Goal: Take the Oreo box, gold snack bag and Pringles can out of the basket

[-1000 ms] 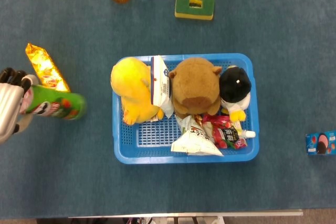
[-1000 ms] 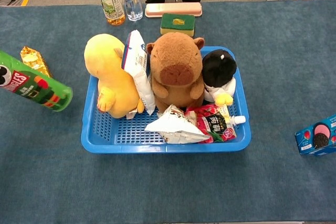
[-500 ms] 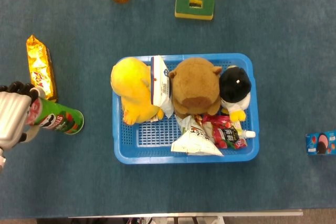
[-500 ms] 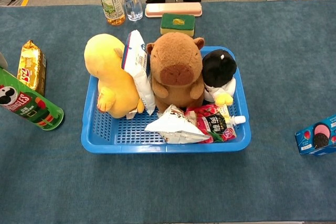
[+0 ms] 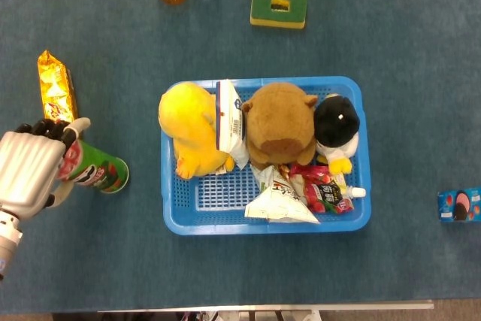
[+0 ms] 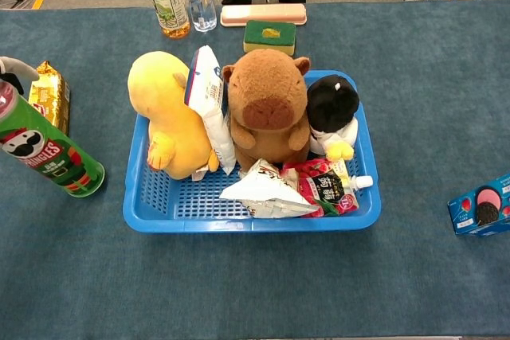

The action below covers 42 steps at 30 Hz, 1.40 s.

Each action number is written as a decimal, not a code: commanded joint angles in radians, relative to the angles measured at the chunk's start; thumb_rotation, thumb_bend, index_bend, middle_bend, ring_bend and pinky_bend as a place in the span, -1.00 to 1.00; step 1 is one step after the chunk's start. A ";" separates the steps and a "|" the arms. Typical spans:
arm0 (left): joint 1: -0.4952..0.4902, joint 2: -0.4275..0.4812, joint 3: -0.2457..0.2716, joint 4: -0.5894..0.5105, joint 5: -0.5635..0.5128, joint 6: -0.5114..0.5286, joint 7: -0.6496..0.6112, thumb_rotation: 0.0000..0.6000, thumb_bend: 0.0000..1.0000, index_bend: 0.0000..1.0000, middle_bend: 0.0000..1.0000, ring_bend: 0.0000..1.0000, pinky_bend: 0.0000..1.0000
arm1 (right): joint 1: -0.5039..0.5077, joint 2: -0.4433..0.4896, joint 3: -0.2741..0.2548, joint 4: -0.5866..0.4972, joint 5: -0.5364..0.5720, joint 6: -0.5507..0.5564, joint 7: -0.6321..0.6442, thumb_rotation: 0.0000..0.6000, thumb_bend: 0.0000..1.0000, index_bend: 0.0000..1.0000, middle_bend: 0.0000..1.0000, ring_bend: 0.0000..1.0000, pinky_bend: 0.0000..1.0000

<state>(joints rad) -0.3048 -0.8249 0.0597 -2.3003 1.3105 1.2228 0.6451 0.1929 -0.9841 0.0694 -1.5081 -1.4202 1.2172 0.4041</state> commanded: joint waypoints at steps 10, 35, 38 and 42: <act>-0.013 0.003 -0.014 -0.018 -0.058 0.008 0.020 1.00 -0.64 -0.86 -0.99 -0.45 -0.12 | -0.002 -0.001 -0.003 0.004 -0.002 0.000 0.006 1.00 -1.00 -0.81 -0.45 -0.53 0.11; 0.052 -0.077 -0.098 0.107 0.132 0.215 -0.135 1.00 -0.73 -0.65 -0.78 -0.56 -0.13 | -0.038 0.051 -0.005 -0.077 -0.028 0.079 -0.038 1.00 -1.00 -0.81 -0.45 -0.53 0.11; 0.061 -0.093 -0.111 0.128 0.156 0.247 -0.152 1.00 -0.73 -0.60 -0.73 -0.56 -0.13 | -0.050 0.069 -0.007 -0.107 -0.039 0.107 -0.060 1.00 -1.00 -0.81 -0.45 -0.53 0.11; 0.077 -0.146 -0.144 0.186 0.191 0.320 -0.163 1.00 -0.73 -0.50 -0.65 -0.56 -0.13 | -0.078 0.106 -0.011 -0.171 -0.066 0.171 -0.119 1.00 -1.00 -0.81 -0.45 -0.53 0.11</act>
<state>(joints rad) -0.2373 -0.9438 -0.0662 -2.1430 1.4843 1.5112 0.4890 0.1303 -0.8968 0.0616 -1.6521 -1.4713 1.3609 0.3129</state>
